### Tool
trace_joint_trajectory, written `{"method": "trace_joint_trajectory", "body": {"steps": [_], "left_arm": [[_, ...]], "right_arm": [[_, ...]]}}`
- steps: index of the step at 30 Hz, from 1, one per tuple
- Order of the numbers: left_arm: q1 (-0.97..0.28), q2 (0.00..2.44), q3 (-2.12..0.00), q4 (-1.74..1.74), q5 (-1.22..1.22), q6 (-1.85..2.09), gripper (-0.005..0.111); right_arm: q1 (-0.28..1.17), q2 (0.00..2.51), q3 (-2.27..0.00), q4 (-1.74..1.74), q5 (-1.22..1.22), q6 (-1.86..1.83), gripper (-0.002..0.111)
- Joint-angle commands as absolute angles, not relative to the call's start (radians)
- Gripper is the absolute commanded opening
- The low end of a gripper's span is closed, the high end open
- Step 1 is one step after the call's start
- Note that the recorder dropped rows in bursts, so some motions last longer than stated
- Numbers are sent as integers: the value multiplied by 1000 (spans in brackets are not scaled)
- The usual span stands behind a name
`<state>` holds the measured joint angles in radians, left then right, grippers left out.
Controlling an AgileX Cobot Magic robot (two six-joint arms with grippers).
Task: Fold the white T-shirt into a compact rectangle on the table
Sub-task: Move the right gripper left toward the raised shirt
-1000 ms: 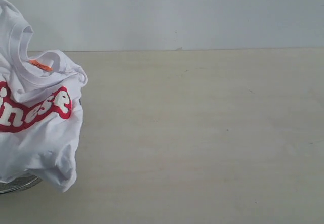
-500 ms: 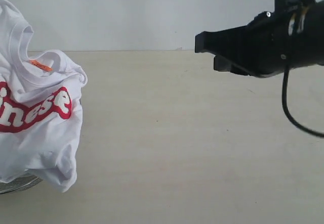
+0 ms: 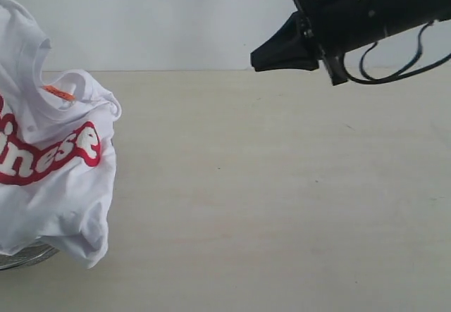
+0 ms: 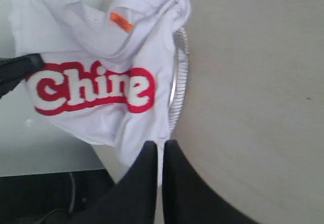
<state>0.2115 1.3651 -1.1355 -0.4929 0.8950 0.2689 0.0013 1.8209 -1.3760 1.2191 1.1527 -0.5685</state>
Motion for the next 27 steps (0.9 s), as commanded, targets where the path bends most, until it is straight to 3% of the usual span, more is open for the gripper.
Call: {"method": "trace_joint_trajectory", "body": {"steps": [1, 6, 13, 27], "left_arm": [[212, 1356, -1141, -615, 908, 382, 5], [212, 1356, -1141, -550, 940, 366, 5], [212, 1356, -1141, -507, 949, 351, 5], [212, 1356, -1141, -489, 943, 351, 5]], "right_arm": [[32, 1953, -1462, 1347, 1192, -660, 0], [105, 2052, -1509, 1399, 1102, -797, 10], [154, 2260, -1667, 1395, 1221, -724, 54], [290, 2400, -1826, 1434, 1123, -714, 55]]}}
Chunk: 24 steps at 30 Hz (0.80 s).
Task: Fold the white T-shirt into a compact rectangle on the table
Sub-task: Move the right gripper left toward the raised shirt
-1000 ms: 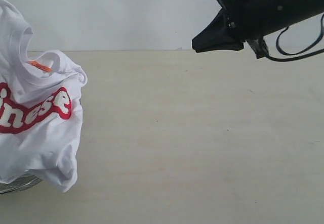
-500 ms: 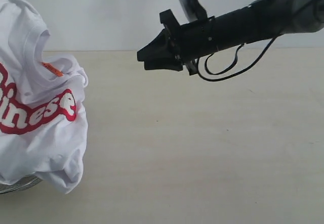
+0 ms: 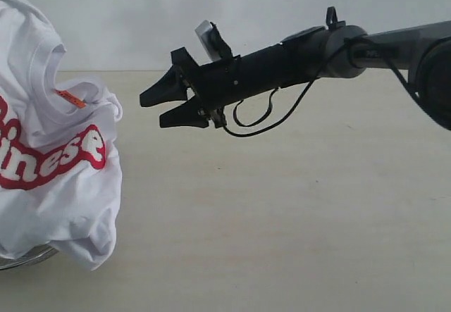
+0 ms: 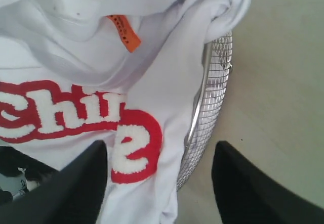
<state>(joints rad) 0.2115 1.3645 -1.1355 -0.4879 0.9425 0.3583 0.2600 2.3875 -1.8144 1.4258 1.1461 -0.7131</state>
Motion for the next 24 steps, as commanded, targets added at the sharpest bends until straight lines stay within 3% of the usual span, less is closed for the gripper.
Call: {"method": "trace_joint_trajectory", "body": {"steps": [1, 24], "left_arm": [[212, 1356, -1141, -489, 943, 351, 5], [212, 1356, -1141, -503, 943, 358, 5]], "right_arm": [[301, 2401, -1826, 1434, 1118, -716, 55], [408, 2455, -1826, 1498, 984, -772, 55]]}}
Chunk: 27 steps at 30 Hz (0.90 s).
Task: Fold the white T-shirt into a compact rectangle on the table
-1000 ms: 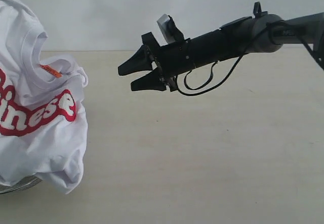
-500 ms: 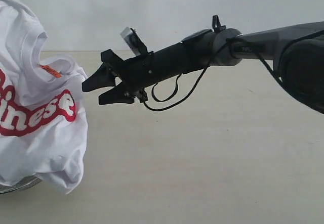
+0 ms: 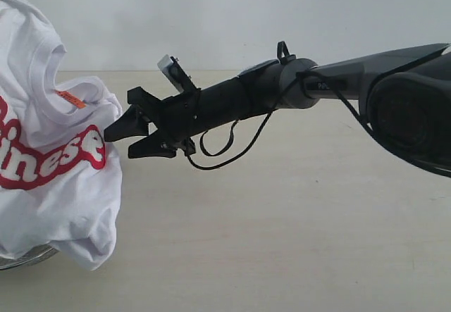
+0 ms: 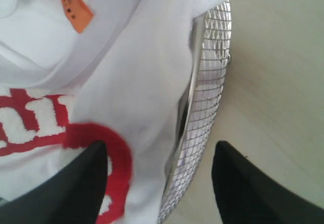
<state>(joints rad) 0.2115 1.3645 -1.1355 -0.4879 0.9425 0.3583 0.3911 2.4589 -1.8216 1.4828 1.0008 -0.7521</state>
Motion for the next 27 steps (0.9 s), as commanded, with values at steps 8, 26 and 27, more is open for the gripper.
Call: {"method": "trace_joint_trajectory", "body": {"steps": [8, 26, 27], "left_arm": [[212, 1356, -1141, -503, 947, 366, 5], [212, 1356, -1141, -595, 913, 504, 5], [212, 1356, -1141, -596, 913, 509, 5]], "right_arm": [[440, 2455, -1826, 1513, 941, -794, 48], [437, 2361, -1826, 1493, 976, -874, 0], [437, 2347, -1826, 1478, 962, -874, 0]]}}
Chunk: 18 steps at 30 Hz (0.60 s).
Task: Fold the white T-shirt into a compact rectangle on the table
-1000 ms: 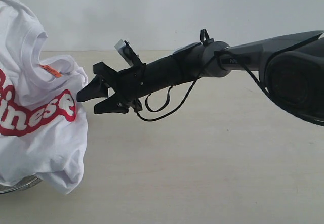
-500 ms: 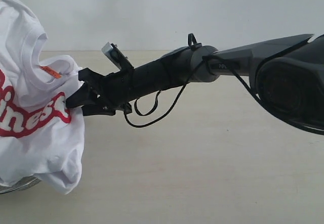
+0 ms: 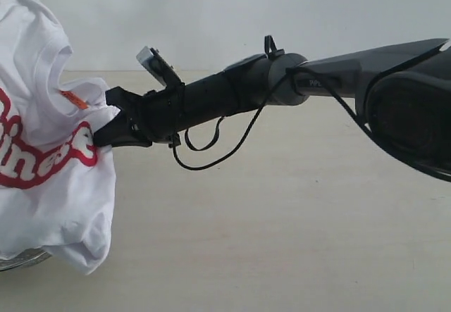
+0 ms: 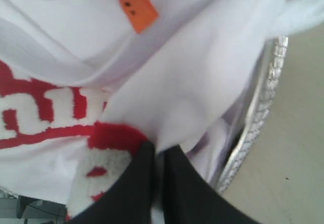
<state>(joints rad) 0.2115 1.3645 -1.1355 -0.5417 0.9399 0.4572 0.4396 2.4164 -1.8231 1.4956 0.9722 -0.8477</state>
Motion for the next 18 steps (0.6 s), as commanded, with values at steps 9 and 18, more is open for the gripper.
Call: {"method": "trace_joint_trajectory", "body": {"steps": [9, 18], "left_arm": [[212, 1292, -1203, -601, 889, 538, 4], [212, 1267, -1367, -639, 947, 538, 4]], "right_arm": [[413, 2249, -1826, 1418, 943, -865, 0], [352, 2120, -1826, 1283, 948, -815, 0]]}}
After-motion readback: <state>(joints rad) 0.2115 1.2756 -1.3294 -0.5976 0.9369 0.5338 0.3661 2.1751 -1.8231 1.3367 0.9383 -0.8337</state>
